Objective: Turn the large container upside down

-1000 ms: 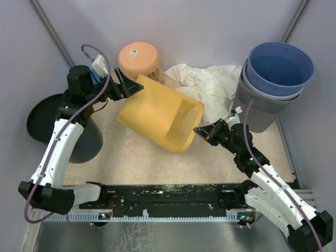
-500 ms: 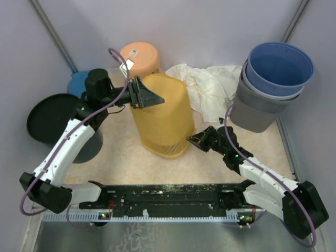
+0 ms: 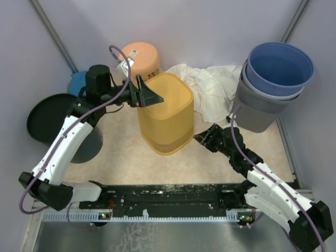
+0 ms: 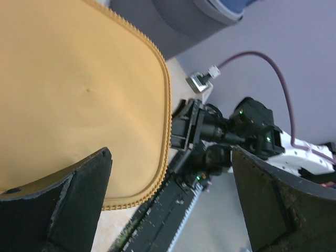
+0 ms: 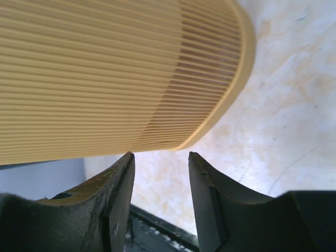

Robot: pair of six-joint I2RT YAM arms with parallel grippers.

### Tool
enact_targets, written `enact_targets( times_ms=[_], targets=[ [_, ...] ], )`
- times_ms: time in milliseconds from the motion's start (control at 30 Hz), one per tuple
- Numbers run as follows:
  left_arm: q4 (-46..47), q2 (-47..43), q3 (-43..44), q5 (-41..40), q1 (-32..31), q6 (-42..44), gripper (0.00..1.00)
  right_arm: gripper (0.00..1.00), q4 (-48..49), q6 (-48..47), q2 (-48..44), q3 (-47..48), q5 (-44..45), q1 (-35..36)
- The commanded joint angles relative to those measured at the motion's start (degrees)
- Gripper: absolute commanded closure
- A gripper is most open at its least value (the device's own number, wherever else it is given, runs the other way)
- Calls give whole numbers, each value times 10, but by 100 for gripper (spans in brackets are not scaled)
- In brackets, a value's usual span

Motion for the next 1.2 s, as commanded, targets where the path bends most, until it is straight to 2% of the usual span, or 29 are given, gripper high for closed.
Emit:
enact_targets(
  times_ms=[0,167,333,467,667,733,800,900,1033,1167],
  targets=[
    [-59,-24,51,-76,-2,82,0,54,-82,-92,-13,56,78,-1],
    [-42,-62,43,-100,-2,97,0,52,-63,-125,46,109,132,-14],
    [-38,-85,29,-109,-2,100,0,48,-22,-93,145,165,182,-29],
    [-52,-94,30,-119,-2,99,0,44,63,-59,234,187,127,-22],
    [-66,-107,41,-141,-2,96,0,42,174,-23,392,294,83,96],
    [-68,-109,45,-143,-2,95,0,41,219,-1,440,326,43,102],
    [-75,-109,49,-143,-2,98,0,41,225,-4,464,348,23,100],
    [-93,-107,52,-140,-3,113,0,40,199,-46,442,345,34,94],
    [-120,-94,44,-122,-3,135,0,39,147,-104,333,271,53,63],
    [-198,-74,58,-123,-26,181,0,38,3,-217,200,235,103,36]
  ],
)
